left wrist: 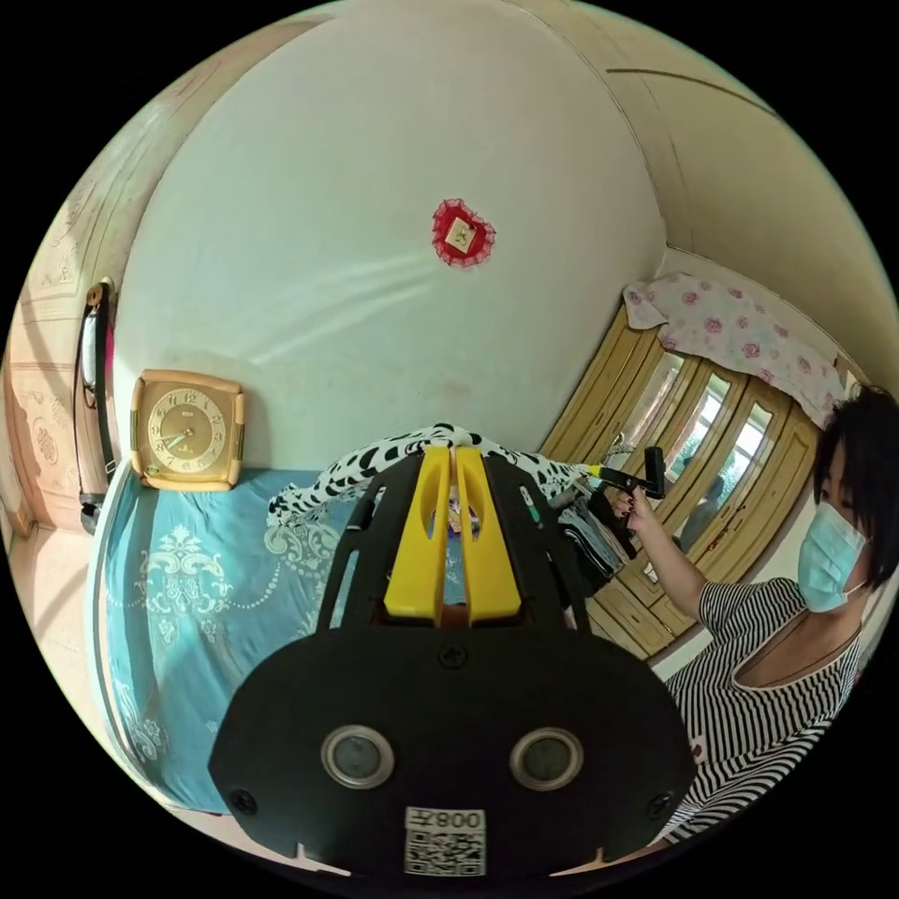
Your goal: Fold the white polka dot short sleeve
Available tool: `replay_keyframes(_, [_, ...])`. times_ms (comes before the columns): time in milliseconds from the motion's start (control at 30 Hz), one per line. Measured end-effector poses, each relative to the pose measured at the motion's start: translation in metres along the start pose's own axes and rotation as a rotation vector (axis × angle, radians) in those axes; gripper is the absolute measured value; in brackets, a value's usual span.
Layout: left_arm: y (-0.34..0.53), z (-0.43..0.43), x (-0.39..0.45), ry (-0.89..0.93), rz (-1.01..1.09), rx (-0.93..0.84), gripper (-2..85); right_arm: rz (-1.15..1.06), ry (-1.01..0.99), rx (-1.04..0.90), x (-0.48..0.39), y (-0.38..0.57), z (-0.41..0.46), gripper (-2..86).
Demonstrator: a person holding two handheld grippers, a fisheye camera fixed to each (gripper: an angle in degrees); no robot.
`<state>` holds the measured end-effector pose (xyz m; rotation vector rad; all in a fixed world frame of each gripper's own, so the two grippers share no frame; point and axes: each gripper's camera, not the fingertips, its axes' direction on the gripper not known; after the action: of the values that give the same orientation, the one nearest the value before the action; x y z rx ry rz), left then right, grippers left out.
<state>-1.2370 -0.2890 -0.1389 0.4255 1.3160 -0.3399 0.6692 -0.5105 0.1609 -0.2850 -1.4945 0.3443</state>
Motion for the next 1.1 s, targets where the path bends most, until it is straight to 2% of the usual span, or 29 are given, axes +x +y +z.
replay_keyframes(167, [0.114, 0.025, -0.001, -0.037, -0.132, -0.218, 0.8, 0.152, -0.041, -0.196, 0.005, 0.108, 0.041, 0.1])
replay_keyframes(333, [0.265, 0.082, -0.042, -0.047, -0.489, -0.472, 0.7, 0.419, -0.088, -0.469, 0.032, 0.231, 0.109, 0.1])
replay_keyframes(400, [0.302, 0.095, -0.050, -0.040, -0.588, -0.529, 0.7, 0.574, -0.147, -0.526, 0.046, 0.278, 0.128, 0.1])
replay_keyframes(567, [0.340, 0.105, -0.053, -0.025, -0.709, -0.523, 0.7, 0.668, -0.131, -0.613, 0.052, 0.310, 0.140, 0.1])
replay_keyframes(700, [0.319, 0.113, -0.066, -0.034, -0.738, -0.451, 0.7, 0.683, -0.122, -0.599, 0.066, 0.289, 0.142, 0.0])
replay_keyframes(833, [0.245, 0.136, -0.086, -0.075, -0.694, -0.385, 0.7, 0.646, -0.109, -0.544, 0.085, 0.228, 0.149, 0.1])
replay_keyframes(967, [0.128, 0.139, -0.085, -0.102, -0.551, -0.274, 0.7, 0.522, -0.068, -0.411, 0.100, 0.093, 0.133, 0.1])
replay_keyframes(1100, [-0.014, 0.109, -0.041, -0.131, -0.290, -0.119, 0.7, 0.286, -0.013, -0.211, 0.070, -0.056, 0.068, 0.1])
